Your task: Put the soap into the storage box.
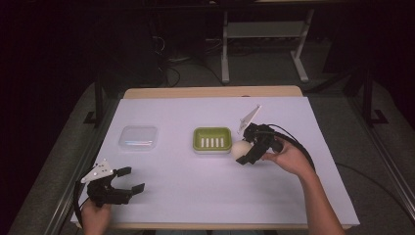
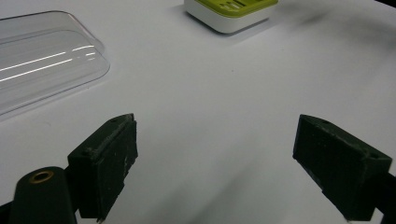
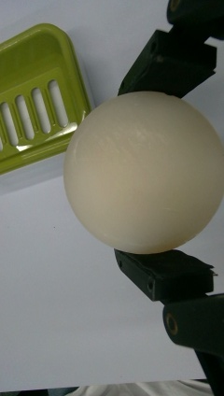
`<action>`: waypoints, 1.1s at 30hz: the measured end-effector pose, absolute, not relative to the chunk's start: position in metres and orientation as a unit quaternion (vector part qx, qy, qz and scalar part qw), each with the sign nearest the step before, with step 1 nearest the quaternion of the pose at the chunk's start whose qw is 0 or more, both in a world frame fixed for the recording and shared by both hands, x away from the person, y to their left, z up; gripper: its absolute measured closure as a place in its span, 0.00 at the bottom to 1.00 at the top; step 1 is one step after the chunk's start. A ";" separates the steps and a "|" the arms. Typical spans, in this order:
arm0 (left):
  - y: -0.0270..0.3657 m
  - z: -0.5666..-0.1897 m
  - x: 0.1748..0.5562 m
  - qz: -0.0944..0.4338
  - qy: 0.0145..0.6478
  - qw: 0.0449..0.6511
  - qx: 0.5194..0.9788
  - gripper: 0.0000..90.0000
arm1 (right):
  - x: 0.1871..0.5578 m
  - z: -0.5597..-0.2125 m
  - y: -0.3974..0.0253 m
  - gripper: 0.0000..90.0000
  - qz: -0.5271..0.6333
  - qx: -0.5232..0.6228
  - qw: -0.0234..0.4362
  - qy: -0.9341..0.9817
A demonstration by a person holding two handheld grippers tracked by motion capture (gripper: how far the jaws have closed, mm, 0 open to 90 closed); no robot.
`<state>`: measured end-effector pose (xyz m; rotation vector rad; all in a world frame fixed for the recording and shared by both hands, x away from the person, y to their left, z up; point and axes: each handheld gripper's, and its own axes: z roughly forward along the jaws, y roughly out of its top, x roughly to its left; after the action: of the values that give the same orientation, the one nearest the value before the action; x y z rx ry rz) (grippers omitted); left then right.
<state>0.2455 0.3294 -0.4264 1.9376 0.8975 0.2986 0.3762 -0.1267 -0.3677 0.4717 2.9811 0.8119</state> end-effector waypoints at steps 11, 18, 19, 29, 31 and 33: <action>0.330 -0.426 0.246 0.121 0.368 0.474 0.790 0.14 | 0.390 -0.366 -0.119 0.26 0.266 0.147 0.010 0.953; 0.330 -0.426 0.246 0.122 0.368 0.474 0.790 0.14 | 0.394 -0.366 -0.115 0.26 0.253 0.150 0.007 0.956; 0.330 -0.426 0.245 0.122 0.368 0.474 0.791 0.14 | 0.395 -0.365 -0.114 0.26 0.252 0.150 0.007 0.956; 0.331 -0.426 0.245 0.122 0.369 0.474 0.790 0.14 | 0.400 -0.354 -0.099 0.26 0.247 0.136 0.009 0.959; 0.331 -0.426 0.245 0.121 0.369 0.474 0.790 0.14 | 0.402 -0.352 -0.097 0.26 0.249 0.134 0.007 0.959; 0.331 -0.426 0.245 0.121 0.370 0.475 0.789 0.14 | 0.404 -0.350 -0.093 0.26 0.245 0.132 0.008 0.961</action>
<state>0.2452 0.3308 -0.4263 1.9295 0.9058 0.2960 0.4040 -0.0930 -0.3503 0.4119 3.0017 0.7651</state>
